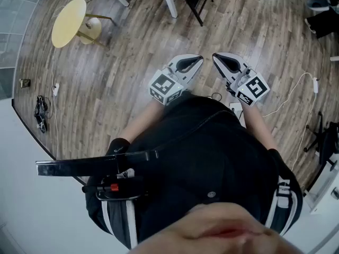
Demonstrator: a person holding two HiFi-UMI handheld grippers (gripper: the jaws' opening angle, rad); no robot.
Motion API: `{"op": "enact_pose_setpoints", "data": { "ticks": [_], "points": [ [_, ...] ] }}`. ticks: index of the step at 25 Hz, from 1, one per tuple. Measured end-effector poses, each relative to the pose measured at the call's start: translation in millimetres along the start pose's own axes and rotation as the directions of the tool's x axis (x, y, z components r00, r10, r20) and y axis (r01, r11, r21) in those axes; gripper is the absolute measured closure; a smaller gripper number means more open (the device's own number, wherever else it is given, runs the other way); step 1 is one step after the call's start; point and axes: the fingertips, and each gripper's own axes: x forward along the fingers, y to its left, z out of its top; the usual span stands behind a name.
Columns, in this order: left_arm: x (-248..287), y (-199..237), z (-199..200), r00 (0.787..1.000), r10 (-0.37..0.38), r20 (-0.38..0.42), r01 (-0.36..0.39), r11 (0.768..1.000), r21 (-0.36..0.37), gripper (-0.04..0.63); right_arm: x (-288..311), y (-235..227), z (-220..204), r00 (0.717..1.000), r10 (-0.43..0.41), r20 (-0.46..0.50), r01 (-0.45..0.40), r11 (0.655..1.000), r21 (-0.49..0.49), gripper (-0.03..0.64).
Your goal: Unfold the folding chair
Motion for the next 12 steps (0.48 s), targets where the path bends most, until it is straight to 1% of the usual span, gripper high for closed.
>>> {"op": "enact_pose_setpoints", "data": {
  "ticks": [3, 7, 12],
  "points": [
    [2.8, -11.3, 1.2, 1.0, -0.008, 0.009, 0.008, 1.0, -0.011, 0.591, -9.2, 3.1, -2.1, 1.0, 0.002, -0.011, -0.002, 1.0, 0.001, 0.609],
    [8.8, -16.4, 4.0, 1.0, -0.013, 0.019, 0.014, 1.0, -0.022, 0.592, -20.1, 0.7, 0.1, 1.0, -0.01, 0.017, 0.01, 0.999, 0.037, 0.609],
    [15.5, -20.2, 4.4, 1.0, -0.018, 0.019, 0.019, 0.999, -0.028, 0.592, -30.6, -1.9, -0.3, 0.999, -0.025, 0.033, 0.023, 0.999, 0.039, 0.609]
  ]
}}
